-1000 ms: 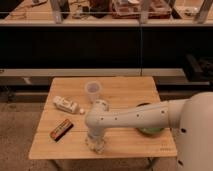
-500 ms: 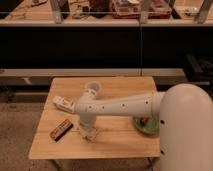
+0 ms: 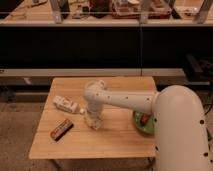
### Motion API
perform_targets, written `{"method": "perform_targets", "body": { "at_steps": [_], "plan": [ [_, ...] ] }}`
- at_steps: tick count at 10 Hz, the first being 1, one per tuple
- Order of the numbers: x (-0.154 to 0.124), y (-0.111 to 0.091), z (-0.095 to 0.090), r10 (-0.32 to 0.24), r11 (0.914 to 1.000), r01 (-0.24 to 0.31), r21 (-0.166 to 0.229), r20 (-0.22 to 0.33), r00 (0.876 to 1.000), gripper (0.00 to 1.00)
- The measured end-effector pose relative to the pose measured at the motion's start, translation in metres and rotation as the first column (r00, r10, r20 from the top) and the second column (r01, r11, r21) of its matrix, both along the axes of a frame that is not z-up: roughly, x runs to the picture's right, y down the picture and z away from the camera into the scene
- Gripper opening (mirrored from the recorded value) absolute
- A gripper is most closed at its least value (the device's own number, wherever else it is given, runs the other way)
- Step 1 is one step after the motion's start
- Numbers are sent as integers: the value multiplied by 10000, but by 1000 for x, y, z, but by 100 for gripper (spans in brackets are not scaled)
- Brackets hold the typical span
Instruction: Wipe the white sponge on the table
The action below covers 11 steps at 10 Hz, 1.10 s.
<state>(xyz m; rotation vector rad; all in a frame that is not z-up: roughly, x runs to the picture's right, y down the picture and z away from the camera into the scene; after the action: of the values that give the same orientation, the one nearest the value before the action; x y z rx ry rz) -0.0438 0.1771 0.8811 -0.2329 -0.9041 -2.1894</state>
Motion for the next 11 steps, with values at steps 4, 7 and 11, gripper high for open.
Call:
{"method": "perform_targets", "body": {
  "at_steps": [4, 7, 11],
  "plan": [
    [73, 16, -14, 123, 9999, -126, -34, -933, 9956, 0],
    [80, 49, -48, -483, 9987, 496, 110, -979, 9940, 0],
    [33, 83, -76, -1125, 9934, 1130, 187, -277, 9933, 0]
  ]
}}
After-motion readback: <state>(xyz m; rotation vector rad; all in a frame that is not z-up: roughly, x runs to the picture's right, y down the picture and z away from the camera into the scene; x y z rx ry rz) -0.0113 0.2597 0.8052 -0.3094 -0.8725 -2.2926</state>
